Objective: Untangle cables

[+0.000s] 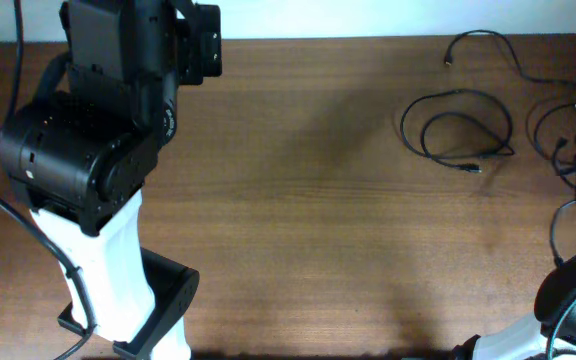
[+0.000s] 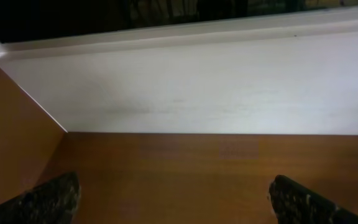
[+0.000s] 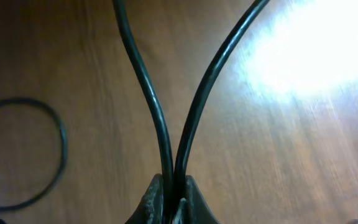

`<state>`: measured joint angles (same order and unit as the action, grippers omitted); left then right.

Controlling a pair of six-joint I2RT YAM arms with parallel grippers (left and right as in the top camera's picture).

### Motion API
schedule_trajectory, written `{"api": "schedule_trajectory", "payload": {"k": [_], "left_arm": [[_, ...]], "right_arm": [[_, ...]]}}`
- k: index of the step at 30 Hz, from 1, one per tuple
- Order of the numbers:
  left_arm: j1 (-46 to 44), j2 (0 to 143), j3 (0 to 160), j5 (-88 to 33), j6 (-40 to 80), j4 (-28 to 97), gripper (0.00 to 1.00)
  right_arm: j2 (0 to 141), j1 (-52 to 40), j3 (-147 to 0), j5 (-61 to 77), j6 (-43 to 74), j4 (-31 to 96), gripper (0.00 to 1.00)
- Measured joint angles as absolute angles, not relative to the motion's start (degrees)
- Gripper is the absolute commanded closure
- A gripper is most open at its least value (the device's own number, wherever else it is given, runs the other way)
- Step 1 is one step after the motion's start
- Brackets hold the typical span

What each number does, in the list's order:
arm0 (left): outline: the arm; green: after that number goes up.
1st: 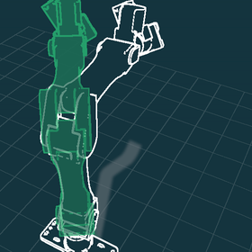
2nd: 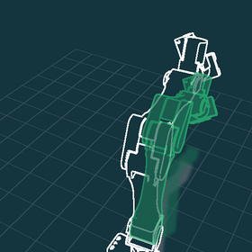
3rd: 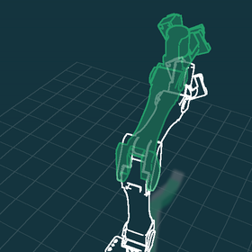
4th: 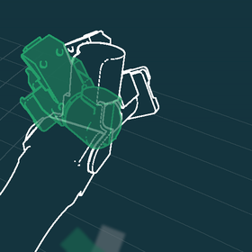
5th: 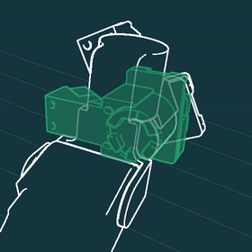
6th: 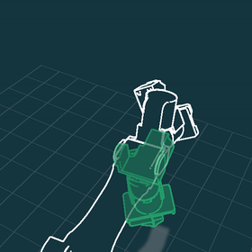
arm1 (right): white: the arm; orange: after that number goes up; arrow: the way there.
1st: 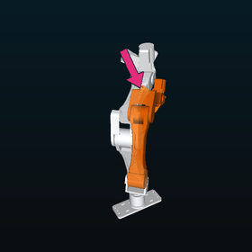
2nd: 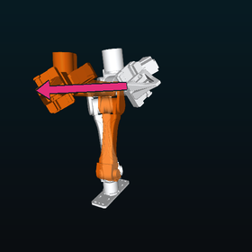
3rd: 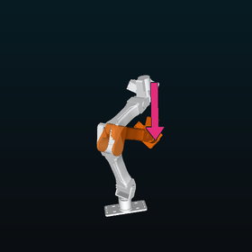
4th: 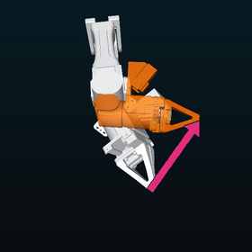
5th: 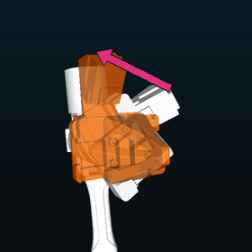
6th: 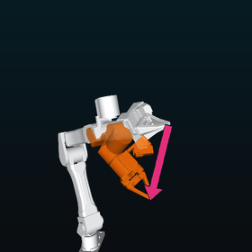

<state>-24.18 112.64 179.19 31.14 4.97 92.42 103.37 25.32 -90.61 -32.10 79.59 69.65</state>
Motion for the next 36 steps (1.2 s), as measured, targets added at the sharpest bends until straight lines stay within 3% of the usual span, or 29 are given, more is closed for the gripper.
{"api": "schedule_trajectory", "payload": {"k": [4,8,12,19,20,21,30,36], "left_arm": [[-24.18,112.64,179.19,31.14,4.99,92.53,0.01],[-24.18,112.66,179.19,31.14,4.99,93.67,0.01],[-24.18,112.71,179.19,31.14,4.97,93.41,0.01],[-24.18,112.73,179.19,31.14,4.97,93.23,0.01],[-24.18,112.73,179.19,31.14,4.97,93.23,0.01],[-24.18,112.73,179.19,31.14,4.99,93.23,0.01],[-24.18,112.73,179.19,31.14,4.97,93.21,0.01],[-24.18,112.73,179.19,31.14,4.97,93.30,0.01]], "right_arm": [[103.33,25.36,-79.33,-32.14,79.57,60.97,0.96],[103.33,25.36,-77.38,-32.27,78.32,55.72,0.96],[103.13,25.36,-72.51,-33.41,70.24,44.64,0.96],[103.15,25.36,-71.66,-33.43,60.95,42.37,0.94],[103.15,25.36,-71.66,-33.43,60.71,42.41,0.33],[103.15,25.36,-71.66,-33.43,60.45,42.57,0.07],[101.25,24.91,-73.34,-30.98,52.21,44.75,0.07],[80.99,20.93,-90.41,-25.34,38.11,44.60,0.07]]}}
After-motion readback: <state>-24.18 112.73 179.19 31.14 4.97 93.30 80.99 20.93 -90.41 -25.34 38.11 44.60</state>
